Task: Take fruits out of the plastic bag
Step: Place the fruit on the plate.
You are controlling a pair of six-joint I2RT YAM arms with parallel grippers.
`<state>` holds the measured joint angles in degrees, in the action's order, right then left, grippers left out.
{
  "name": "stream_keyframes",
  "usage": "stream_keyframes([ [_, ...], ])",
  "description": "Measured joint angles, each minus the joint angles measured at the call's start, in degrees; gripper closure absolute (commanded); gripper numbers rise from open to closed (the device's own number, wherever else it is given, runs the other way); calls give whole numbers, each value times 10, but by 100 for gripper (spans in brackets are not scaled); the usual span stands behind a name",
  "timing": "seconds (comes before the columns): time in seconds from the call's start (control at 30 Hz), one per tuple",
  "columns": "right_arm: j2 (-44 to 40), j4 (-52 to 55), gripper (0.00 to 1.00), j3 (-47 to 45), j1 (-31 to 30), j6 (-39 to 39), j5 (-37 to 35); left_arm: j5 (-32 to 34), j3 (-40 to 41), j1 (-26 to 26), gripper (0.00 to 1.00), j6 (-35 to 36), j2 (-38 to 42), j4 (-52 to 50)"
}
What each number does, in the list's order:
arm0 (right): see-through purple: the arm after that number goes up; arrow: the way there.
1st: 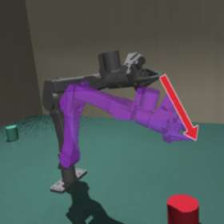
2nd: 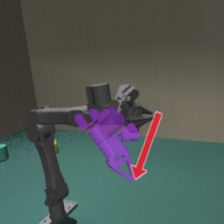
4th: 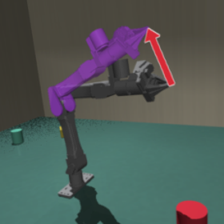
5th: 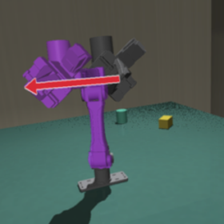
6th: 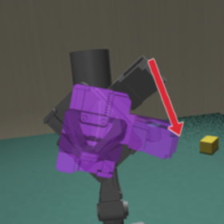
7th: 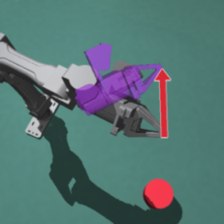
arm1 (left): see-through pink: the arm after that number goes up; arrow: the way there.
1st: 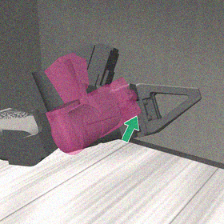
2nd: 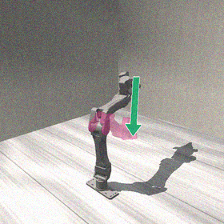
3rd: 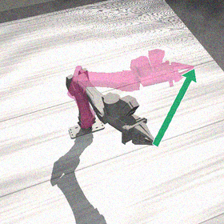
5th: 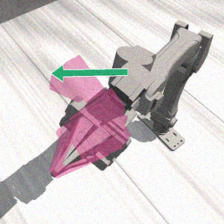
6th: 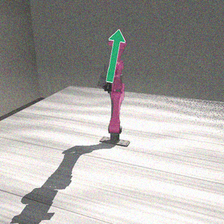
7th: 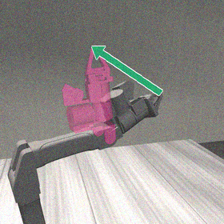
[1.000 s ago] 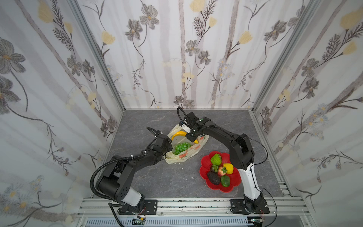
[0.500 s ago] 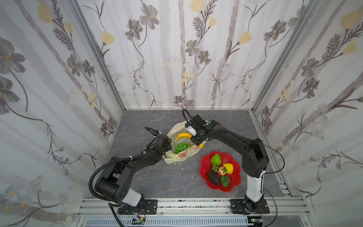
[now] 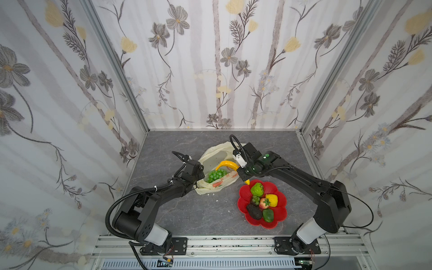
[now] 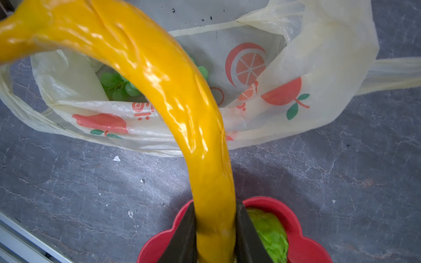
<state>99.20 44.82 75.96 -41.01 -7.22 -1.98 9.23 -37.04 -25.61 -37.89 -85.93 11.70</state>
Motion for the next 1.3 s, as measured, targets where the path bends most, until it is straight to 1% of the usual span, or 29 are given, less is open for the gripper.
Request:
stream_keyframes([
  [0.2,-106,34,73,-74,7,-94,-21,-1,2,1,100,4,0,1],
  [0.43,-228,91,73,-146,39,-203,-43,-7,2,1,100,16,-1,3],
  [0.57,-278,120,72,-189,60,-254,-53,-13,4,1,100,17,-1,10],
  [0.73,-335,141,71,-263,94,-309,-57,-18,10,1,100,19,-1,18],
  [0.97,-389,137,71,-338,123,-359,-59,-20,13,1,100,19,-1,21],
  [1.3,-392,111,70,-402,132,-388,-54,-24,14,1,100,19,-3,26],
])
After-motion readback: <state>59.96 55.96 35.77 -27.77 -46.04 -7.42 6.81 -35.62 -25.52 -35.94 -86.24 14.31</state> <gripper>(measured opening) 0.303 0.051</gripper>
